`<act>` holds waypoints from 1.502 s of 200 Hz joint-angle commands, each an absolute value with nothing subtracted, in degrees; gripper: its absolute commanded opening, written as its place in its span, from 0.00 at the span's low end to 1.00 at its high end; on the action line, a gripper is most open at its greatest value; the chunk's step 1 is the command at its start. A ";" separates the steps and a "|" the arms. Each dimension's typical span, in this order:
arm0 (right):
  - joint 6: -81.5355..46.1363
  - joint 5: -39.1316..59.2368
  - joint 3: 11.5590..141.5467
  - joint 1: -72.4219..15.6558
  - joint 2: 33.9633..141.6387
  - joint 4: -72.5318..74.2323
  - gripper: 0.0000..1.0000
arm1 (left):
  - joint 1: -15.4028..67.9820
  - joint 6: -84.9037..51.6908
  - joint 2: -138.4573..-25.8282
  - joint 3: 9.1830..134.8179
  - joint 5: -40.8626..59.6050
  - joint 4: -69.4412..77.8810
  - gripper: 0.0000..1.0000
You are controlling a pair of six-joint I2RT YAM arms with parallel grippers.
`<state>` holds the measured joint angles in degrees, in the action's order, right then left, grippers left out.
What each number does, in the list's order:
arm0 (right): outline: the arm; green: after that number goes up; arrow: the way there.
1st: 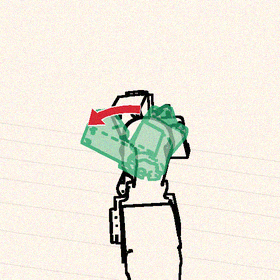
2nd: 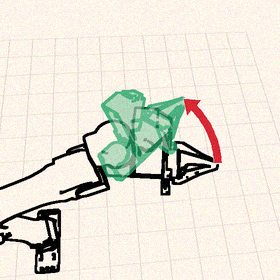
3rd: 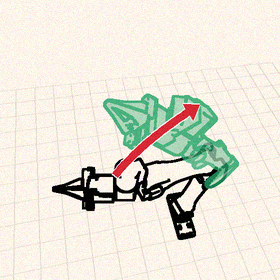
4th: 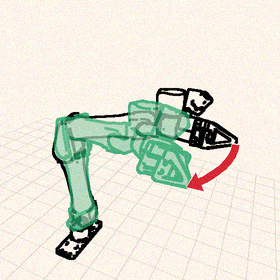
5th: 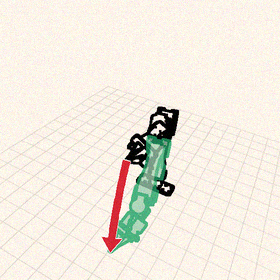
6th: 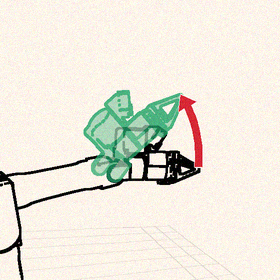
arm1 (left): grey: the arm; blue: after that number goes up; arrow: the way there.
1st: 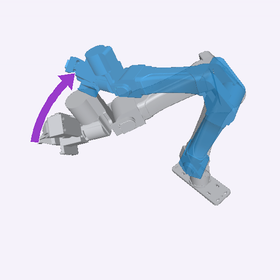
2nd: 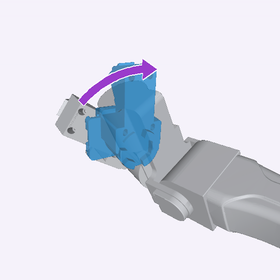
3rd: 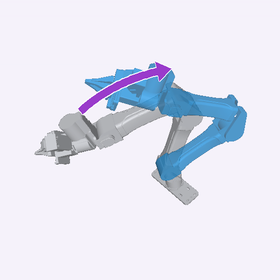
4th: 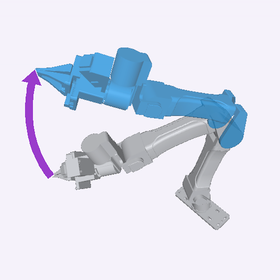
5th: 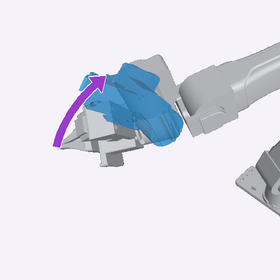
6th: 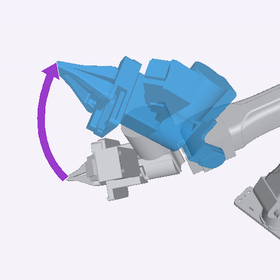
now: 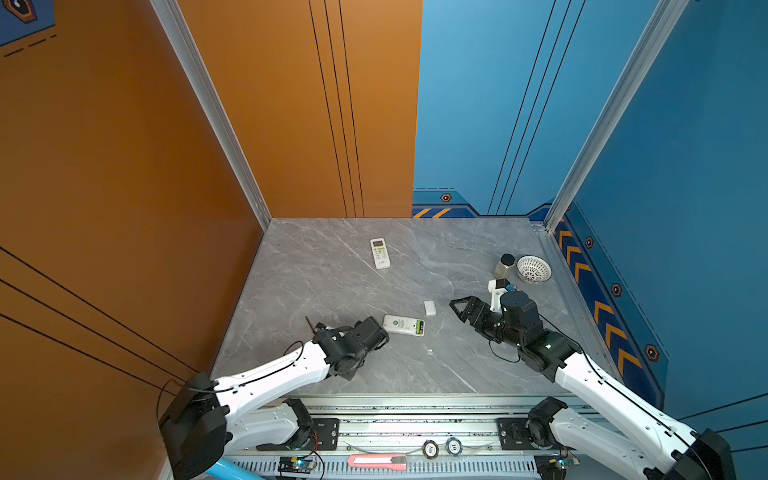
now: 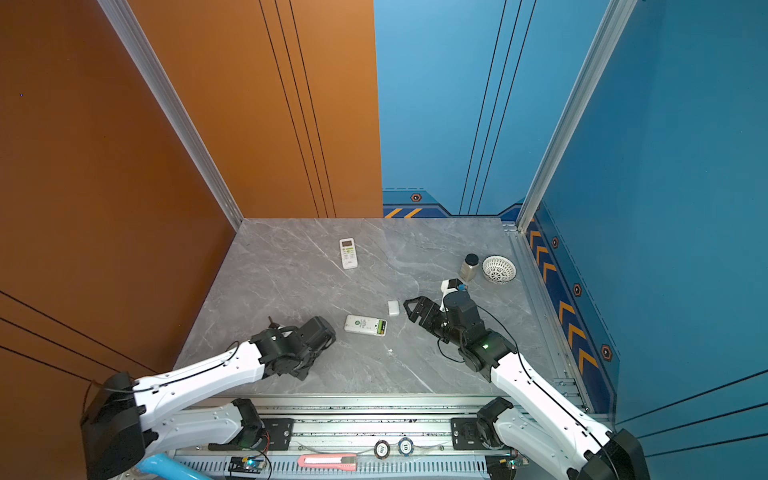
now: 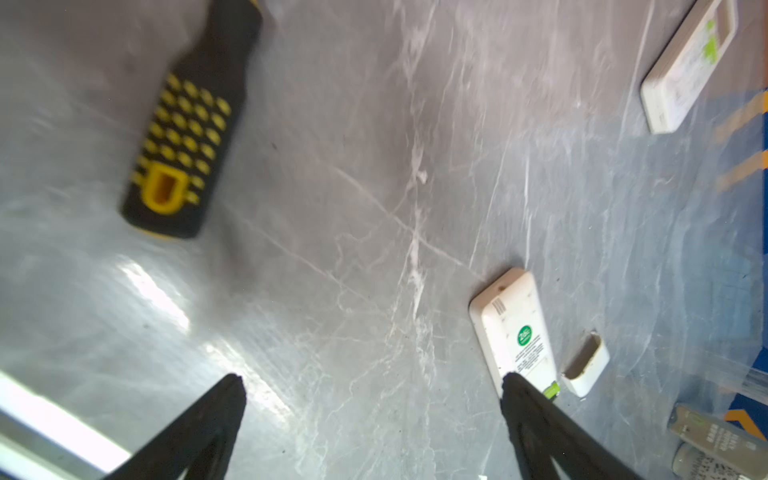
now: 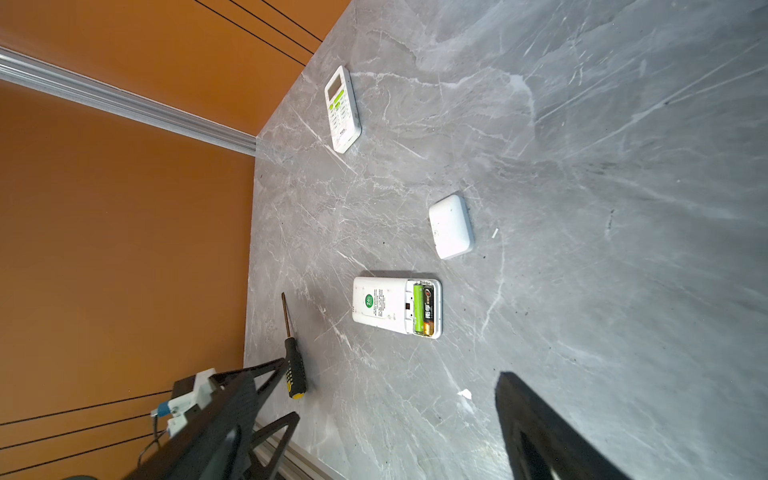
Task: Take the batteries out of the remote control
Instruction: 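Lower and release the remote with the left gripper while the right gripper withdraws, then grasp the black-and-yellow screwdriver handle with the left gripper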
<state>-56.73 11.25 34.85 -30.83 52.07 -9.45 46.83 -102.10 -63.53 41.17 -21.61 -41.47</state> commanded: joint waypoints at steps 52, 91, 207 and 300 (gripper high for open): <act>-51.84 12.32 38.21 -41.27 56.20 -9.19 0.91 | 22.35 -54.32 -64.06 47.51 -8.16 -60.34 1.00; -50.90 11.35 42.24 -48.65 63.58 -6.73 0.91 | 13.86 -43.51 -67.41 45.63 -3.89 -55.68 0.90; -47.53 13.27 51.62 -55.88 78.58 -4.03 0.91 | 9.49 -44.15 -76.81 36.81 4.95 -37.58 0.50; -24.72 15.02 52.08 -58.09 73.18 -12.88 0.91 | 21.72 -60.83 -67.92 42.23 17.49 -33.96 0.15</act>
<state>-36.73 13.74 50.43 -56.84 75.31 -8.03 15.62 -51.53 -69.17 37.50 10.70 -37.28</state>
